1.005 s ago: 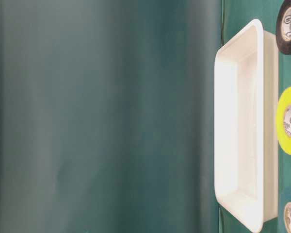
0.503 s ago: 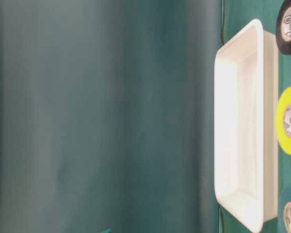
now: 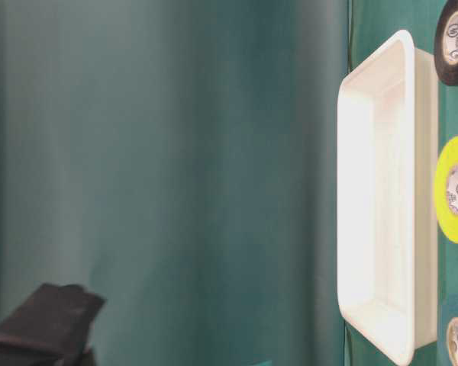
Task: Place the tape from the fixed location into the white case.
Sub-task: 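Lower the open left gripper toward the blue roll's center hole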
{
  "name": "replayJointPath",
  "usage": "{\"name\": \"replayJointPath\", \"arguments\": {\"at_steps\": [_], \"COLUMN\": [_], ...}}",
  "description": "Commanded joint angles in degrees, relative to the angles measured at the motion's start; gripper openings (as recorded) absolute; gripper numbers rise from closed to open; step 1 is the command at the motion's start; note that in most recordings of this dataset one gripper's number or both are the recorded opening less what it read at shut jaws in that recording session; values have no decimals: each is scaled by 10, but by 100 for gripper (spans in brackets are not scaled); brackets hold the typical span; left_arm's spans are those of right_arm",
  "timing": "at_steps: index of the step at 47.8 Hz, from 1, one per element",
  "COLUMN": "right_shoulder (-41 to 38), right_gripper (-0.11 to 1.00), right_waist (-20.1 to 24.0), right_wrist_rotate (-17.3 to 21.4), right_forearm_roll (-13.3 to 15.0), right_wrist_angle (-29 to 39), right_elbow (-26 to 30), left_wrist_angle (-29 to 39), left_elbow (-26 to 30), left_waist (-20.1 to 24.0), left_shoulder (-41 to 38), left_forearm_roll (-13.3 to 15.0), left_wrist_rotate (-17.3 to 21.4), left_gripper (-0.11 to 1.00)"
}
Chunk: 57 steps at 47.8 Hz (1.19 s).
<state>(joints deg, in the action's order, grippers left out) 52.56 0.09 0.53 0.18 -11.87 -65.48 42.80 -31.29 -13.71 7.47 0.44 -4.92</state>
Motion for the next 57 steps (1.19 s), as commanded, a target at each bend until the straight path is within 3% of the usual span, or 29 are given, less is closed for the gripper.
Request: {"name": "replayJointPath", "arguments": {"at_steps": [1, 44, 57], "right_shoulder": [-7, -11, -11], "right_gripper": [0, 0, 0], "right_waist": [0, 0, 0], "right_wrist_rotate": [1, -3, -4], "right_forearm_roll": [-1, -1, 1], "right_wrist_angle": [-2, -1, -1], "right_elbow": [19, 20, 19], "left_wrist_angle": [-19, -90, -113], "left_elbow": [-1, -28, -44], "left_waist": [-2, -18, -18], "left_shoulder": [-5, -82, -91], "left_forearm_roll": [-1, -1, -1], "left_wrist_rotate": [1, 0, -19], "left_gripper": [98, 98, 98]}}
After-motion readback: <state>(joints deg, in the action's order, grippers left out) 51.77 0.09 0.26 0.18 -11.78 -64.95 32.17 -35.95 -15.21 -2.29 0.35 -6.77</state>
